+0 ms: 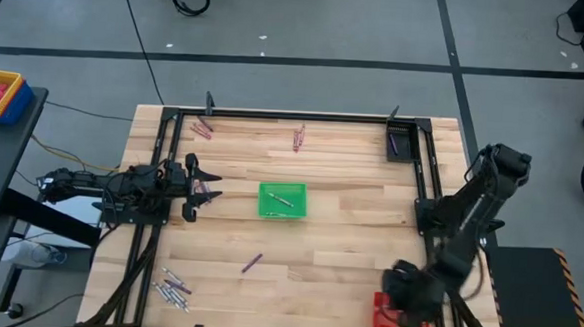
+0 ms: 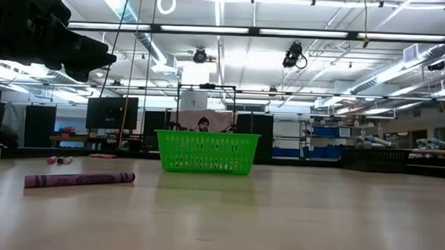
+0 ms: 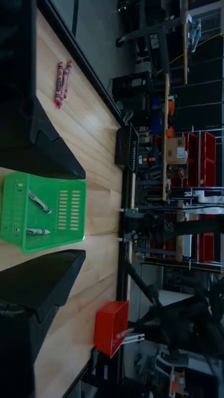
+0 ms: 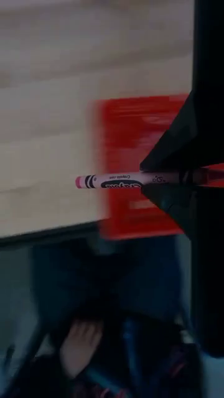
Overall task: Sort crayons
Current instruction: Put the pink crayon into the red basket, then put the violet crayon into the black basket
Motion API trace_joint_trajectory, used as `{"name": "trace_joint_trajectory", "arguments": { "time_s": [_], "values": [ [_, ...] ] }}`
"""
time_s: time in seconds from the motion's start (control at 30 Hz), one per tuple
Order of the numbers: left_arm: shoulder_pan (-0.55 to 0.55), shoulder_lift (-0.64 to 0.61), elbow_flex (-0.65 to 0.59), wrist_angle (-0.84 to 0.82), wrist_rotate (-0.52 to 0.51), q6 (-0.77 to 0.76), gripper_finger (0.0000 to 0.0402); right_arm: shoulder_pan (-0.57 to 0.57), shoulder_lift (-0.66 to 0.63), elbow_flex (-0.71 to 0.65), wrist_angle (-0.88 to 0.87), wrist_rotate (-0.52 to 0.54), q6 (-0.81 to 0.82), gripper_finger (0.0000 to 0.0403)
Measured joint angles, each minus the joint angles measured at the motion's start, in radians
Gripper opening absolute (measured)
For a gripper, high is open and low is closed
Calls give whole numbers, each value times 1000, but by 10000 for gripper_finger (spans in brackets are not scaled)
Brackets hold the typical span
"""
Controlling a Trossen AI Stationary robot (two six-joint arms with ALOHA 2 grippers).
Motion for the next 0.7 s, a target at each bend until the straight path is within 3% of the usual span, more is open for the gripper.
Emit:
{"name": "trace_joint_trajectory", "arguments": {
  "time_s": [0.17, 0.37, 0.63, 0.7],
  "values": [
    [0, 0, 0, 0, 0, 0, 208, 84, 39, 0, -41, -82, 108, 35],
    [0, 0, 0, 0, 0, 0, 208, 78, 104, 0, -40, -50, 112, 53],
    [0, 0, 0, 0, 0, 0, 208, -1, 134, 0, -39, -364, 90, 103],
    [0, 0, 0, 0, 0, 0, 208, -39, 90, 0, -9, -359, 83, 108]
  ]
}}
